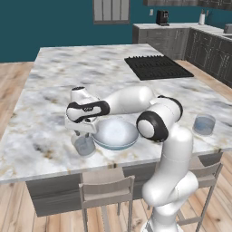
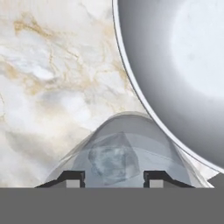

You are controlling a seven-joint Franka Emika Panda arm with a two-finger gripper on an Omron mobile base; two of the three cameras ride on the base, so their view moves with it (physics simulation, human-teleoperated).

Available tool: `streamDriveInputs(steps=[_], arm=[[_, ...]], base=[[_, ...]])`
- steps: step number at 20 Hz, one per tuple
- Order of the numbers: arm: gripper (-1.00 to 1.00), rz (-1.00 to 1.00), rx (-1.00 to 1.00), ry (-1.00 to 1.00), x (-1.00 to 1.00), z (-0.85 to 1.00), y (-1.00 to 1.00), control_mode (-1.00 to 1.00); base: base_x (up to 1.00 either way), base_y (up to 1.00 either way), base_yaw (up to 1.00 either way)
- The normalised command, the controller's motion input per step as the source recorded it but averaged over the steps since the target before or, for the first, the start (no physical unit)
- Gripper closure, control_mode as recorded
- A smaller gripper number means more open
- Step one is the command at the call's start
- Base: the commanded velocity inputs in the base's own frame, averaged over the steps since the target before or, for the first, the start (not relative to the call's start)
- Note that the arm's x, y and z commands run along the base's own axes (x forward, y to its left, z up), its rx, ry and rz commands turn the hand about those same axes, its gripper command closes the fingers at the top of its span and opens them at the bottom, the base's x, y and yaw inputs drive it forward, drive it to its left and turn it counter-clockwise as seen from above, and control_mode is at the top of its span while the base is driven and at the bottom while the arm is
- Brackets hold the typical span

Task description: There are four ice cubes in the ice bowl. Place two ice cubes in each glass of water.

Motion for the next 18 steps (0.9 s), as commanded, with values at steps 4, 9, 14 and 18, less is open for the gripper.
streamDriveInputs(steps=[4,9,14,18], arm=[[1.0,-0.03,0.0,-0.03,0.0,-0.02,0.0,-1.0],[1.0,-0.02,0.0,-0.09,0.0,0.11,0.0,-1.0],[1.0,-0.02,0.05,-0.15,-0.01,0.32,0.0,-1.0],[1.0,-0.03,0.1,-0.23,-0.06,0.39,-0.19,-1.0]], base=[[0.0,0.0,0.0],[0.0,0.0,0.0],[0.0,0.0,0.0],[0.0,0.0,0.0]])
